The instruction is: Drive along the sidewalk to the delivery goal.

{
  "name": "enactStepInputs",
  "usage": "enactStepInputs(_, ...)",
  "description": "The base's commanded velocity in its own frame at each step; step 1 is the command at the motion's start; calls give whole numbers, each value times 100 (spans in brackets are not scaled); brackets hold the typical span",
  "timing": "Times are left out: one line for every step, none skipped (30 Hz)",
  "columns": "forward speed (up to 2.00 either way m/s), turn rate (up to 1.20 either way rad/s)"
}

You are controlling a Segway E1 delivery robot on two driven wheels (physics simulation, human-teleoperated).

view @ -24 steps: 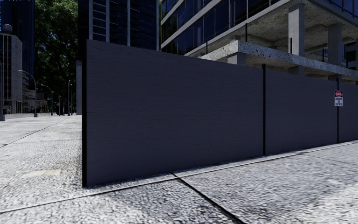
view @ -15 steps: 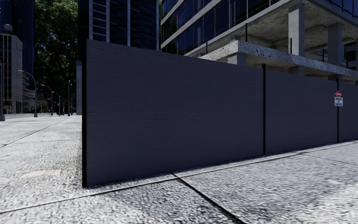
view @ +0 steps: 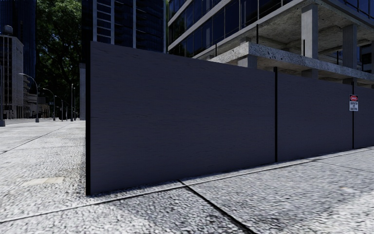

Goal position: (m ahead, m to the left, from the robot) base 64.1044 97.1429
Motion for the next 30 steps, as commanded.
enactStepInputs(0, 0)
enactStepInputs(0, 0)
enactStepInputs(0, 0)
enactStepInputs(0, 0)
enactStepInputs(0, 0)
enactStepInputs(0, 0)
enactStepInputs(13, 5)
enactStepInputs(40, 16)
enactStepInputs(40, 16)
enactStepInputs(61, 28)
enactStepInputs(75, 54)
enactStepInputs(82, 61)
enactStepInputs(82, 61)
enactStepInputs(87, 63)
enactStepInputs(93, 63)
enactStepInputs(97, 63)
enactStepInputs(106, 63)
enactStepInputs(106, 63)
enactStepInputs(114, 72)
enactStepInputs(117, 86)
enactStepInputs(118, 90)
enactStepInputs(118, 90)
enactStepInputs(120, 91)
enactStepInputs(122, 93)
enactStepInputs(123, 97)
enactStepInputs(124, 98)
enactStepInputs(124, 98)
enactStepInputs(124, 99)
enactStepInputs(124, 100)
enactStepInputs(125, 106)
